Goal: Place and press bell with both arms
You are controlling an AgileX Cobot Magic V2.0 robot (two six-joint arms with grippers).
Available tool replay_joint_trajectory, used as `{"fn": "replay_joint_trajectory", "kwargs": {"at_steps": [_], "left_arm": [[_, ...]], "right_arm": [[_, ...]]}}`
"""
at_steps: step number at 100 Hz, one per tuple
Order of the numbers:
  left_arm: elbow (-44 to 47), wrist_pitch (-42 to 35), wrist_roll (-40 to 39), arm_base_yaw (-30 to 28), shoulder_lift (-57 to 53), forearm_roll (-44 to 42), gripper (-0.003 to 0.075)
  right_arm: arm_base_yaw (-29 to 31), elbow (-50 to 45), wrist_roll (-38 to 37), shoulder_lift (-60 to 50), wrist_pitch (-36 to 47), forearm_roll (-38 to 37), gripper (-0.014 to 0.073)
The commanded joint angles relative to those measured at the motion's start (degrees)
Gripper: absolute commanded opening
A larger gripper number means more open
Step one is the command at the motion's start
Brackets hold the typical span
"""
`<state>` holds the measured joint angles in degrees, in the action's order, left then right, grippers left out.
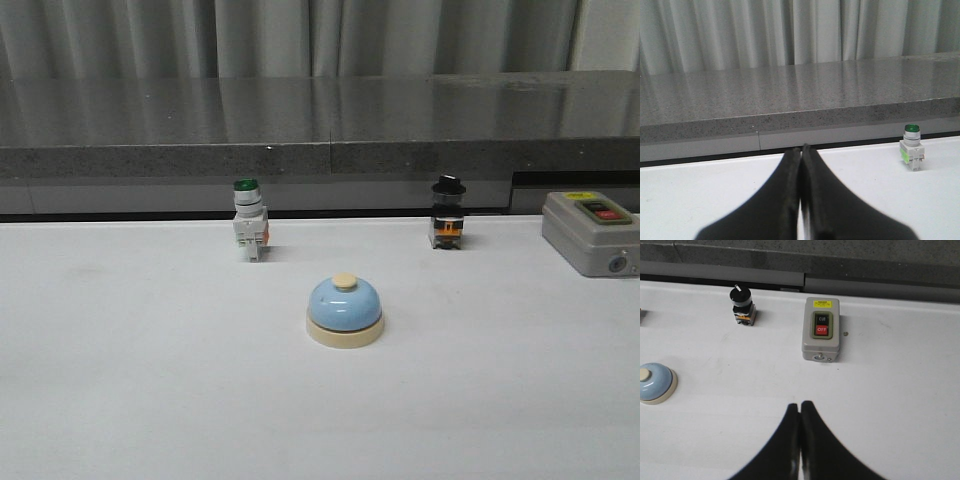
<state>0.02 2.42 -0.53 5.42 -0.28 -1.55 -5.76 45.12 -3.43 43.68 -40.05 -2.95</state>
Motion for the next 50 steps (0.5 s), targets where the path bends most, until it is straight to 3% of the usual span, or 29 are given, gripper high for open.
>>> {"fn": "replay_joint_trajectory", "kwargs": {"at_steps": [1,50], "left_arm": [[2.5,-4.6,-0.6,-0.1,-1.7,0.0,-0.002],[2.5,-4.6,-0.6,-0.1,-1.7,0.0,-0.002]], "right_arm": [[0.0,3.1,0.3,2.0,2.7,-0.5,-0.006],[-13.7,14.1,0.3,25.6,-0.6,-0.5,-0.006]]}}
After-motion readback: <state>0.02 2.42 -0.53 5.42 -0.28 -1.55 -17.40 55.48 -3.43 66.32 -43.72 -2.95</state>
